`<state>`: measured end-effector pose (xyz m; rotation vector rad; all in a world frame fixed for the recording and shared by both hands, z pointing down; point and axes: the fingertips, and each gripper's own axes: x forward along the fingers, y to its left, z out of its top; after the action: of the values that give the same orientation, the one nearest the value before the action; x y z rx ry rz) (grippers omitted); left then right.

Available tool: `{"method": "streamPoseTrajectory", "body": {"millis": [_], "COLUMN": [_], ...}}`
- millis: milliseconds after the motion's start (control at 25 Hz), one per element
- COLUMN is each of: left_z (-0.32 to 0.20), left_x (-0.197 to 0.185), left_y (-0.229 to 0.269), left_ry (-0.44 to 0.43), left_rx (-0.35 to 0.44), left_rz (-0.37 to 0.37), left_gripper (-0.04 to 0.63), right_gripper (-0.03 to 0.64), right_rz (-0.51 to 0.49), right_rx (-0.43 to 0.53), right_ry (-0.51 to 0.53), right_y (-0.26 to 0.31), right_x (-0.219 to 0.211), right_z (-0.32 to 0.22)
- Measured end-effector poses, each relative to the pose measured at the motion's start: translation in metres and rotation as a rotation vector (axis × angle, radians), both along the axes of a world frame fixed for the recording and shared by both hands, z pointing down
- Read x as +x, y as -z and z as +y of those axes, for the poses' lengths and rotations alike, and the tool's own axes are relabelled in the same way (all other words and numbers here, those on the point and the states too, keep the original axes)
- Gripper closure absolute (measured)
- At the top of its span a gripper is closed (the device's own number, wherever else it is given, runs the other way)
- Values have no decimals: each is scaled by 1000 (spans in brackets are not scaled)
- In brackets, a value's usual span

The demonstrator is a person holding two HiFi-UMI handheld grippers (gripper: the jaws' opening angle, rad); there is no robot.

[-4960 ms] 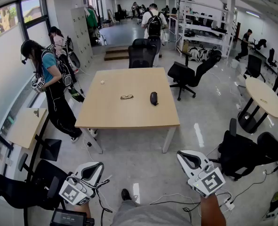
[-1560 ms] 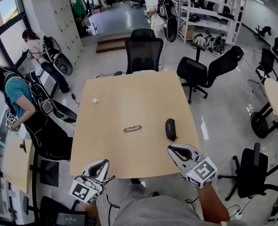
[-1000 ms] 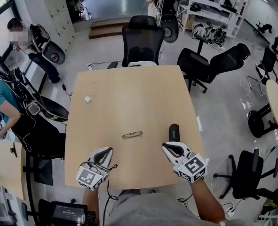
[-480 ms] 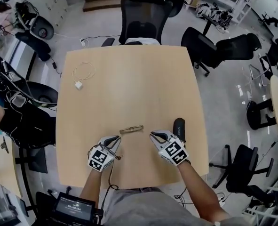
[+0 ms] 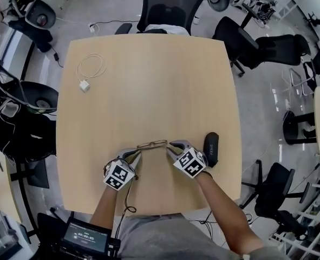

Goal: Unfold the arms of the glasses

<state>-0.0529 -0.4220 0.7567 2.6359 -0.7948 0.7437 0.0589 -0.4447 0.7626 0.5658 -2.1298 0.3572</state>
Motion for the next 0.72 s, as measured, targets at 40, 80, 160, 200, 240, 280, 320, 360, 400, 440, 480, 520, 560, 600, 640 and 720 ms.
{"method": "streamPoseTrajectory", "body": {"millis": [40,80,160,200,240,280,320,360,400,440,480,520,560,600,640,720], "left_z": [0,-2,-6,-6,-6,-5,-4,-4,-4,-4,-4,-4,-3,-2,0,6], "left_x": [0,1,2,3,3,3,3,3,4,5,6,7,8,10,12,17], "left_y": [-4,-6,-10,-11,-12,-14,-15,-16,-16,-15,-14,-14,-14,-13,-13,-12], "left_ry": [-1,-1,-8,-15,-26,-37,-49,-59,-66,-73,-79,-85,-89,-92,-95,-102], "left_rx": [-4,-4,-1,-1,-4,-8,-11,-12,-13,-14,-15,-18,-21,-24,-26,-32], "left_rz": [-2,-5,-10,-9,-7,-4,-2,-1,0,3,5,7,9,11,14,18], "left_gripper": [586,586,586,586,586,586,586,586,586,586,586,586,586,586,586,586], "right_gripper": [555,555,555,555,555,557,557,558,560,563,565,566,568,568,569,572], "right_rz": [1,2,17,31,46,61,73,82,89,94,102,111,120,126,130,130], "right_rx": [-6,-9,-6,-4,-2,0,1,3,4,7,11,18,23,25,23,9], "right_ry": [8,19,44,59,73,85,93,96,95,92,89,85,80,76,75,85], "right_y": [-3,-5,-10,-12,-14,-16,-18,-19,-19,-18,-17,-16,-15,-15,-15,-17], "right_x": [-2,-4,-7,-9,-11,-12,-13,-14,-13,-12,-11,-10,-10,-9,-10,-13], "right_z": [-2,-4,-8,-9,-8,-8,-7,-7,-6,-5,-4,-2,0,3,8,20]}}
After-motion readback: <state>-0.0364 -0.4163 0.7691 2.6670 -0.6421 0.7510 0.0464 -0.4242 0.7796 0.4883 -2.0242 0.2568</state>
